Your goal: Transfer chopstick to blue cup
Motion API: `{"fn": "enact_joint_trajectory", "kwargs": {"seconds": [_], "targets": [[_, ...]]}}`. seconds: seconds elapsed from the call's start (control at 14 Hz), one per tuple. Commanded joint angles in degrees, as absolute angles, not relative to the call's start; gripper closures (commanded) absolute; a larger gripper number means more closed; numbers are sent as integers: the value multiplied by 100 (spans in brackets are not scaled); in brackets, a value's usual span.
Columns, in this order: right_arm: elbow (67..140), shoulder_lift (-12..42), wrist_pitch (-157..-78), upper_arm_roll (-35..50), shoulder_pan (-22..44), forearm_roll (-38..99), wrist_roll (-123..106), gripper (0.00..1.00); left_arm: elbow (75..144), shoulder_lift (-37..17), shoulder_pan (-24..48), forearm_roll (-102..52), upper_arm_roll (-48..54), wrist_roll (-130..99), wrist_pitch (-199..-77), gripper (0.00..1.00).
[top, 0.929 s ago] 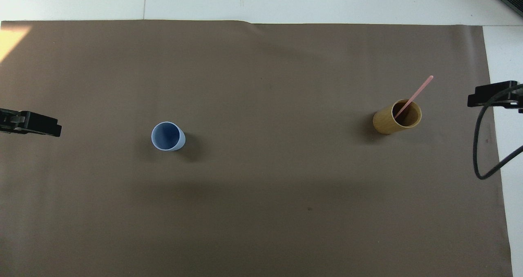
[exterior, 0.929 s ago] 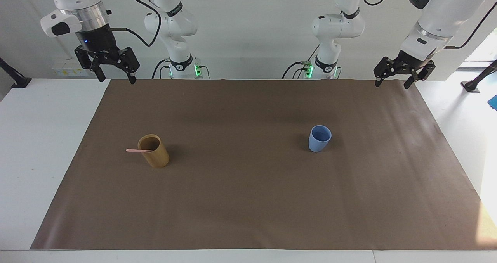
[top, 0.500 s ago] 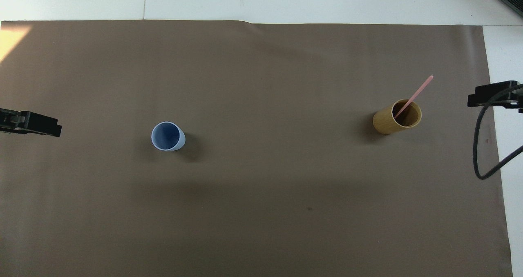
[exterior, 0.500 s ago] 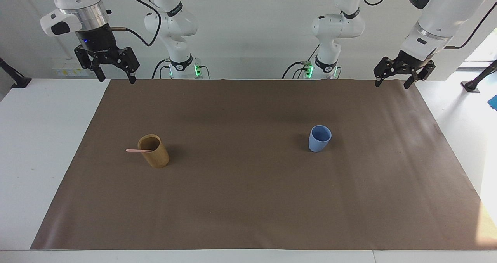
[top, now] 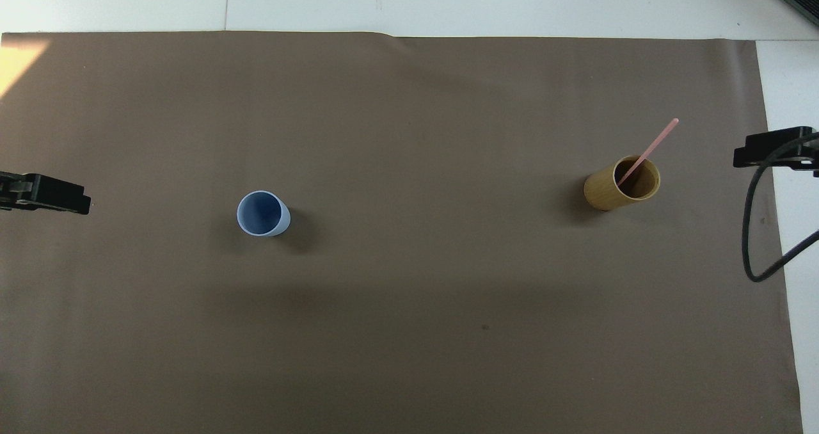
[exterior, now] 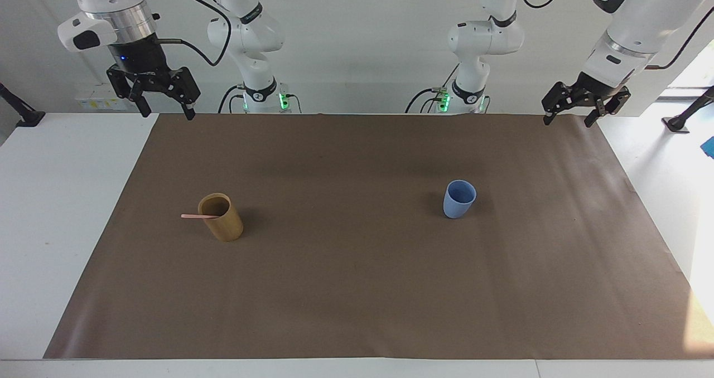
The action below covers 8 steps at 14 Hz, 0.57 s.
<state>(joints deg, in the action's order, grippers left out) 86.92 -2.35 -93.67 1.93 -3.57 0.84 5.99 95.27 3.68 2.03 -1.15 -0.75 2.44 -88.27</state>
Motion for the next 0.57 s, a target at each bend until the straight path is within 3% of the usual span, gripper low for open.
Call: {"fn": "enact_joint_trajectory", "kwargs": {"seconds": [0.0, 0.5], "targets": [[8692, -203, -9483, 202, -378, 132, 475, 0, 10306, 527, 377, -132, -44, -323, -9375, 0], [8201, 254, -9483, 202, -396, 62, 483, 0, 11539, 186, 1089, -219, -35, -1581, -11484, 0]]}}
